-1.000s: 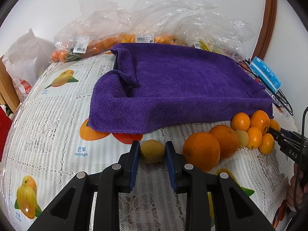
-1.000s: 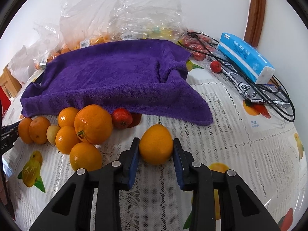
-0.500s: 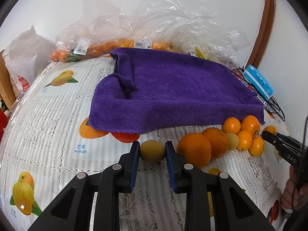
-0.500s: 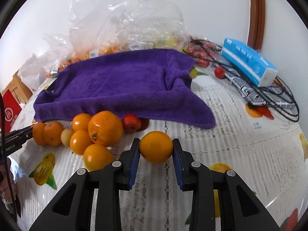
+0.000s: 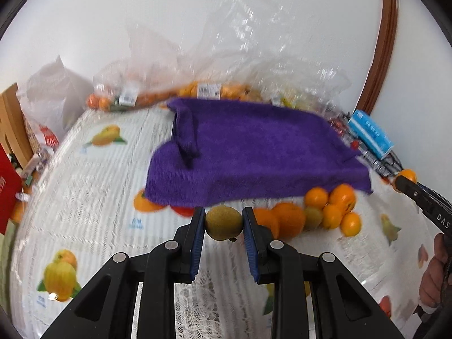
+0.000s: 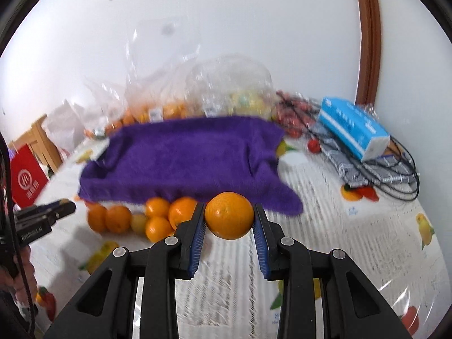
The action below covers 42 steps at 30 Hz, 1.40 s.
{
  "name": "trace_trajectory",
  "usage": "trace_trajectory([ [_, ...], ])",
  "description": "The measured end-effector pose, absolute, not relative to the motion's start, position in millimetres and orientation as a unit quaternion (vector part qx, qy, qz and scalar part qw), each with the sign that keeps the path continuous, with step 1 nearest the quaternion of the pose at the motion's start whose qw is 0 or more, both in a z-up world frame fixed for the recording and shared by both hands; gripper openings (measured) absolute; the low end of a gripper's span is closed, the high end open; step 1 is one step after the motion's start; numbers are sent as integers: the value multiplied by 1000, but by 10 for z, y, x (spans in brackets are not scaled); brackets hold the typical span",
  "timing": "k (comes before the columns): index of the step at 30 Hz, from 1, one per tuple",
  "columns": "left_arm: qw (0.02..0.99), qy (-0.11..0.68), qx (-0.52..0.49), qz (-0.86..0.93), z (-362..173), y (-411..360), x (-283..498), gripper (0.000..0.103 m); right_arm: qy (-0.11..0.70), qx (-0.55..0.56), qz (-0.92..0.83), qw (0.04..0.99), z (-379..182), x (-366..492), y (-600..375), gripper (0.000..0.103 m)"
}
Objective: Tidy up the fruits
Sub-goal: 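Lift both held fruits and carry them over the purple towel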
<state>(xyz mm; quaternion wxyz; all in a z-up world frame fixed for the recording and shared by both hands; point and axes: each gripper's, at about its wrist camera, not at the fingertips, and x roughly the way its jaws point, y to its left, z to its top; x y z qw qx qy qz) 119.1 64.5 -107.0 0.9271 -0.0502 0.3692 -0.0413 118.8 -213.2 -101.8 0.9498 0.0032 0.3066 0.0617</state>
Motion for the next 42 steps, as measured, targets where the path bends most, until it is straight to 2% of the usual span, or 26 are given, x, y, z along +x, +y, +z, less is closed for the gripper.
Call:
trace_trajectory([
  [8,941,334,-44,-24,-604,575,1374,25,260,9,74,963,-623,1259,-1971,33],
  [16,947,316,-51,-16,-525,493,1725,25,235,6,89,968,-418,1525,-1759,33],
  [27,949,309,-55,-20,-737,329,2282,25,220,-14,101,970,-433,2018,-1622,33],
  [36,942,326,-74,-9,-1115,401,2458,25,270,9,84,959,-848,2376,-1852,33],
  [42,941,329,-74,-1,-1174,434,2502,25,271,-4,60,961,-967,2444,-1940,33],
])
